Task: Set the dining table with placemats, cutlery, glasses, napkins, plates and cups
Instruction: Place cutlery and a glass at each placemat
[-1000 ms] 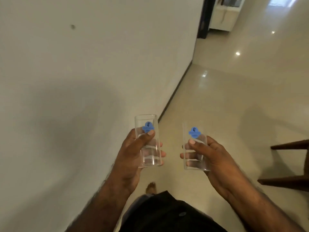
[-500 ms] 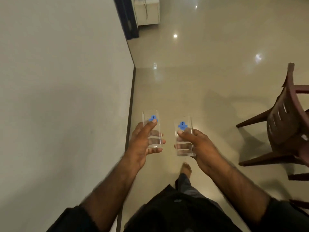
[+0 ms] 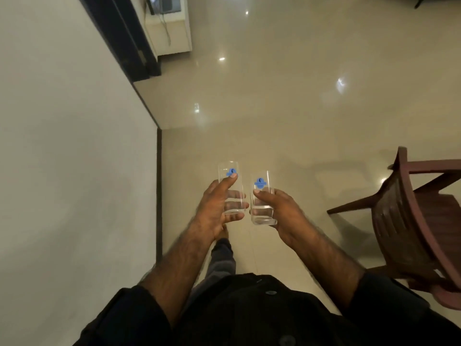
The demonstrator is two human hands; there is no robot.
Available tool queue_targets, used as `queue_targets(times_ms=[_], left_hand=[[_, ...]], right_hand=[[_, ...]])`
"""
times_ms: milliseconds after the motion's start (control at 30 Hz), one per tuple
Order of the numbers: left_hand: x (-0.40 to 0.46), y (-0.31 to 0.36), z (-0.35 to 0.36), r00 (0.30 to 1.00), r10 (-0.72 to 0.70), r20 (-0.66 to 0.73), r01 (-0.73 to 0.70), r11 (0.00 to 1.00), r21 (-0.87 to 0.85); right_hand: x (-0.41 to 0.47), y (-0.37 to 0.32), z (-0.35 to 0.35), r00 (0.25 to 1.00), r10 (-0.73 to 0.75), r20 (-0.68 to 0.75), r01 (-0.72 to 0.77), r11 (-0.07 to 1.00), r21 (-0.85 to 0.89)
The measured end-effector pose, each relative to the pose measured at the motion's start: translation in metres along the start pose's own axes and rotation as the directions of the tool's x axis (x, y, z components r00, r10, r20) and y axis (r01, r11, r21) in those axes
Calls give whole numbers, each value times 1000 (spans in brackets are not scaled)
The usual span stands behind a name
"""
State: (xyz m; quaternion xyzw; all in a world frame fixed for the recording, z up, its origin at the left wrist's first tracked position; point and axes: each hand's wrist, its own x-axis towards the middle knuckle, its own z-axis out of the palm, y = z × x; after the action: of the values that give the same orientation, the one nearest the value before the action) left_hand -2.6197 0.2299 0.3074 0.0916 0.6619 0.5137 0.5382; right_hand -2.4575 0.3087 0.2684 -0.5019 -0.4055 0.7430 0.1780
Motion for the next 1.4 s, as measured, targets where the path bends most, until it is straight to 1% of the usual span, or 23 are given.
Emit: queue_targets(times_ms=[167, 333, 433, 533, 700, 867, 967, 1100, 1233, 1400], left_hand=[[101, 59, 16, 995, -23, 100, 19, 999, 41], [178, 127, 39, 982, -81, 173, 58, 990, 130], [219, 162, 67, 969, -105, 222, 64, 981, 185], [265, 188, 107, 957, -121, 263, 61, 972, 227], [335, 221, 203, 940, -151, 307, 54, 951, 304], [385, 275, 314, 916, -140, 376, -12, 927, 374], [413, 307, 374, 907, -107, 408, -55, 929, 366], [455, 328, 446, 886, -152, 437, -25, 927, 374], [503, 340, 523, 839, -219, 499, -19, 904, 428], [566, 361, 639, 740, -286, 608, -63, 871, 487]], right_hand=[[83, -50, -6, 994, -18, -105, 22, 999, 36], [134, -118, -7, 980, -37, -194, 63, 990, 125], [160, -145, -23, 965, -30, -261, 87, 974, 209], [194, -172, -50, 953, -20, -303, 102, 961, 256], [262, -220, -127, 917, -40, -396, 191, 917, 349], [314, -285, -216, 896, -34, -442, 244, 870, 429], [338, -328, -262, 896, -63, -439, 258, 879, 401], [362, -370, -319, 871, -70, -486, 295, 866, 403], [388, -394, -377, 821, -31, -571, 327, 845, 424], [427, -426, -452, 711, 61, -700, 363, 821, 440]])
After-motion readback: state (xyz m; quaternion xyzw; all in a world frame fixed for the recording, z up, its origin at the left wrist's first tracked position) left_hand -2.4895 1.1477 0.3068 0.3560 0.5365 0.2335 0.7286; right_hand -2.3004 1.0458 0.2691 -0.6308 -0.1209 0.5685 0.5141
